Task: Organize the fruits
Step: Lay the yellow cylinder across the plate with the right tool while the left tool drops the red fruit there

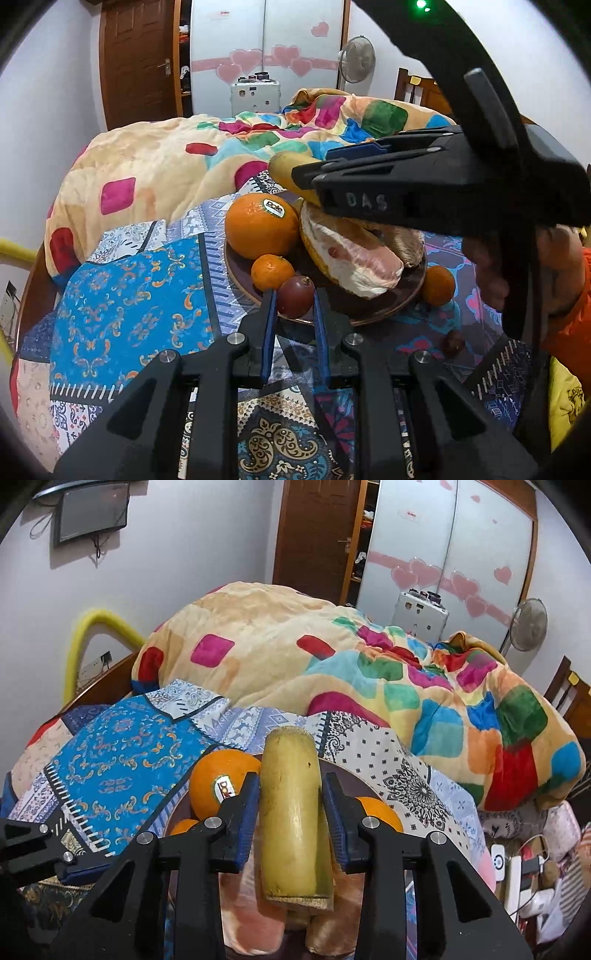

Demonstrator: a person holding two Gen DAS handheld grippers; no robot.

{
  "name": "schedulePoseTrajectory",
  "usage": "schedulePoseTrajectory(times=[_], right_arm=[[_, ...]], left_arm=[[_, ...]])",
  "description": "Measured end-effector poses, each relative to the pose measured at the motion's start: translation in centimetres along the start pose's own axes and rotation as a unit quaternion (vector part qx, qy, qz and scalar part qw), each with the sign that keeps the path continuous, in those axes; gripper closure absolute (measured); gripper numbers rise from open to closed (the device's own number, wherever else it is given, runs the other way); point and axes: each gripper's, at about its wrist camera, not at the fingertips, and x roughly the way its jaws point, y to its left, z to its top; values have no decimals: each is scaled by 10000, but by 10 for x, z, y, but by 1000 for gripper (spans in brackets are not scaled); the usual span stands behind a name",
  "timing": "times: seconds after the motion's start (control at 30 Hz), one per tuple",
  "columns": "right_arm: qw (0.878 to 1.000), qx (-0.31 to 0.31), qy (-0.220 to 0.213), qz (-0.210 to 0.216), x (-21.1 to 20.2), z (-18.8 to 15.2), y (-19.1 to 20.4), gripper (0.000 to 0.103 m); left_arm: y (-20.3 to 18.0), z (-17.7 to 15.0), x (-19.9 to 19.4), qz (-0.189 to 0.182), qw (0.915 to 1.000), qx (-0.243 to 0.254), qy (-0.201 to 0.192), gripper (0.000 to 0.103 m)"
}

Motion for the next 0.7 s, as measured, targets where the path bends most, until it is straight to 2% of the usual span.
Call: schedulePoseTrajectory(times=[0.17,0.37,0.7], right_arm=[[9999,-110,98,-46,-2,-3,4,67],[9989,194,229,373,-5,-10,-8,67],[9984,274,26,490,-25,-19,-18,60]], left_arm=[[2,-1,-2,-11,10000,-36,-17,84],[0,3,6,44,10000,-37,57,84],[-14,8,25,158,9995,177,226,84]])
